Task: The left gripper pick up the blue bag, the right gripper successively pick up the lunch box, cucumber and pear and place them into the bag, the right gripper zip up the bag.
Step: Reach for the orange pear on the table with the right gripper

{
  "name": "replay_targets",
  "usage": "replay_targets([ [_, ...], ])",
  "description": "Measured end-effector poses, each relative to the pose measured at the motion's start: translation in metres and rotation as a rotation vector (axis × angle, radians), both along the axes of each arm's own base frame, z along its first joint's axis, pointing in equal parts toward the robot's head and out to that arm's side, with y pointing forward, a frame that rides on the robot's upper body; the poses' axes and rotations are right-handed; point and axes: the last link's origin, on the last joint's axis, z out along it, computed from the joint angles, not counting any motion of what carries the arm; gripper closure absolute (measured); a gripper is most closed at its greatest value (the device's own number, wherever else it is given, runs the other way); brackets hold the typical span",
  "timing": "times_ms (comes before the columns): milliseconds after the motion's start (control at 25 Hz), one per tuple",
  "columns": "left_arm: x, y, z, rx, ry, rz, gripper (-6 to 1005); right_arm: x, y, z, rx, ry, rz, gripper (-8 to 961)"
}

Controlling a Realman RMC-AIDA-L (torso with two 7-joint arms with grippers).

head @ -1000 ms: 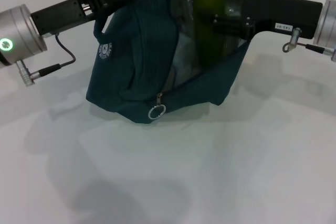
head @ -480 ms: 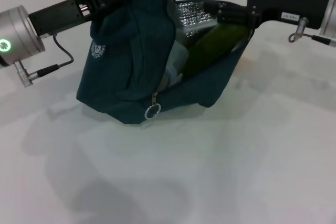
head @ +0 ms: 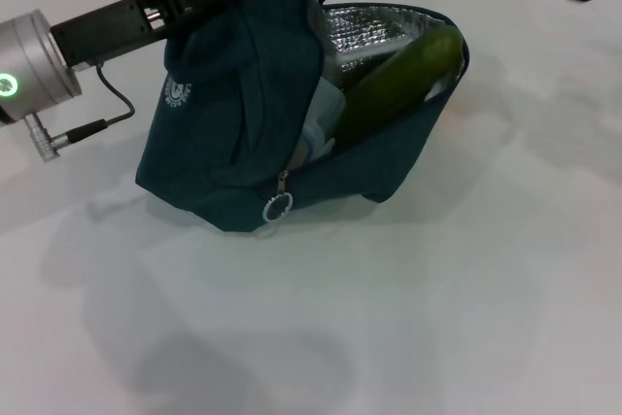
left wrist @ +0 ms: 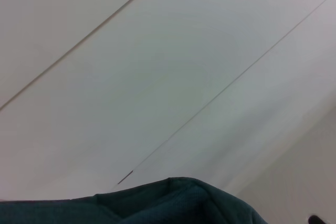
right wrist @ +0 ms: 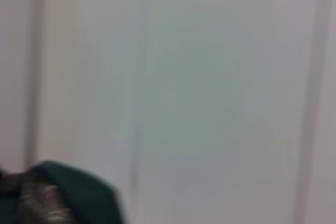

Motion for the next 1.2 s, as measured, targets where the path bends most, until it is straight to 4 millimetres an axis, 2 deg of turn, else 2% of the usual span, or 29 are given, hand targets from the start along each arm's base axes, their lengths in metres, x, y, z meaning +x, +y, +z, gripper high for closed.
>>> replay_targets([
  [120, 0.000, 0.000, 0.000, 0.000, 0.000, 0.000, 951, 0.020, 0.000, 0.022, 0.041, 0.038, -0.074, 161],
  [240, 0.000, 0.000, 0.000, 0.000, 0.000, 0.000, 951, 0.036, -0.004, 0.029, 0.059, 0.043, -0.125, 163],
  [400, 0.000, 0.000, 0.000, 0.001, -0.001, 0.000, 951, 0.055, -0.007, 0.021, 0.038, -0.010, -0.182, 162],
  [600, 0.000, 0.000, 0.001, 0.001, -0.003, 0.003, 951, 0.068, -0.004, -0.006, -0.019, -0.063, -0.250, 162],
  [760, 0.000, 0.001, 0.002, 0.004, -0.003, 0.004, 951, 0.065, 0.001, -0.030, -0.030, -0.121, -0.253, 162],
  [840, -0.001, 0.001, 0.003, 0.007, -0.003, 0.005, 951, 0.057, 0.007, -0.043, -0.022, -0.155, -0.239, 163],
  [1040, -0.006, 0.002, 0.008, 0.033, -0.006, 0.025, 951, 0.044, 0.018, -0.061, -0.044, -0.182, -0.230, 163],
  [1200, -0.012, 0.001, 0.012, 0.061, 0.000, 0.043, 951, 0.036, 0.024, -0.067, -0.030, -0.202, -0.206, 163],
])
